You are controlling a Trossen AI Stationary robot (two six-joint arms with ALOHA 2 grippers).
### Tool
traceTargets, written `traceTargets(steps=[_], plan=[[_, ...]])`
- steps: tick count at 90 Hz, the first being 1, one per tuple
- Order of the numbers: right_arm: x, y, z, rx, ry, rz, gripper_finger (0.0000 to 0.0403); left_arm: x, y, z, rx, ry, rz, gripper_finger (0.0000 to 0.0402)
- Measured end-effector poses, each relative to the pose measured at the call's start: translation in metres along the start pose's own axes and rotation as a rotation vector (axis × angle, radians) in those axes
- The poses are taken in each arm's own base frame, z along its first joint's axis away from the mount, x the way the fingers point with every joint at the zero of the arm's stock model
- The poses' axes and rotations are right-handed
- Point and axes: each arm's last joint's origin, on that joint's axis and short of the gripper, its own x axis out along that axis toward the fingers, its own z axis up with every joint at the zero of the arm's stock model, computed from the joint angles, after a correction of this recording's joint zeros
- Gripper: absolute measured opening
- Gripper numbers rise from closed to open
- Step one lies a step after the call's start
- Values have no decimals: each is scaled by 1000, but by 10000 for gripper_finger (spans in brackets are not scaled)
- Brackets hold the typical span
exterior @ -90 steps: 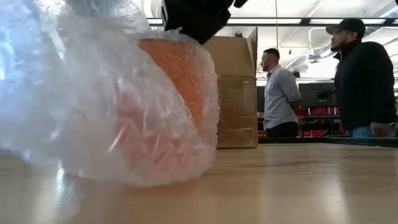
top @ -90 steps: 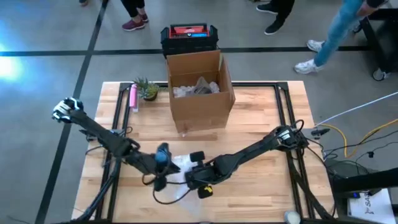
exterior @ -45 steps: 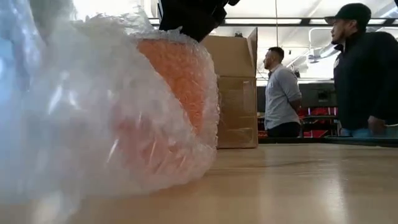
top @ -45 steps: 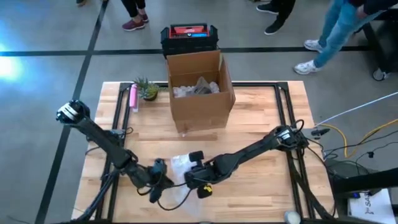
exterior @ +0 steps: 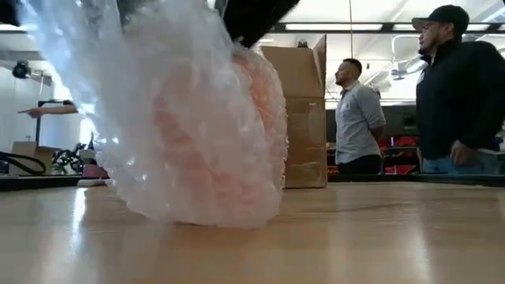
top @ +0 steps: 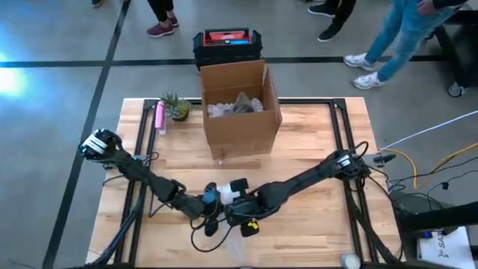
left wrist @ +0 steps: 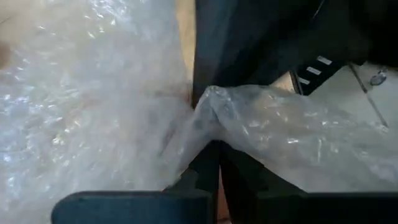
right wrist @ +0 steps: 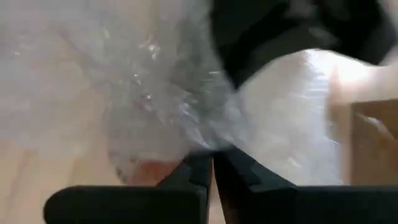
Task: Wrap mug
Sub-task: Wrap the orange mug with transparent bubble wrap
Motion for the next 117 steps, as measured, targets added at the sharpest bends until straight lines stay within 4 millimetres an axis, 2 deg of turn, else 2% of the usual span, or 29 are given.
traceTargets(steps=[10,20,30,38,46,56,66,77,88,100,109,117], plan=[[-15,0,7,-4,-53,5,0,0,-1,2,7,7,-7,0],[-17,10,14,-46,-136,50,0,-3,-2,4,17,9,-15,0],[0,17,10,-56,-122,120,0,-4,-2,4,20,11,-20,0],[23,17,0,-46,-59,97,0,-4,-2,4,20,12,-22,0],[37,13,-8,-19,-28,90,0,-6,-4,7,18,9,-29,0],[47,8,-16,20,9,89,0,-11,-10,16,29,42,-55,0],[51,6,-17,27,9,75,0,-27,-26,34,42,84,-68,0],[50,6,-14,29,-10,74,0,-35,-38,32,69,153,-54,0],[50,6,-13,29,-19,74,0,-31,-44,29,95,111,-66,0],[50,6,-13,21,-29,73,0,-18,-29,17,129,91,81,0],[47,6,-12,24,-34,74,0,-11,-21,16,124,98,110,0],[36,7,-11,24,-48,77,0,-5,-19,14,123,102,119,0]])
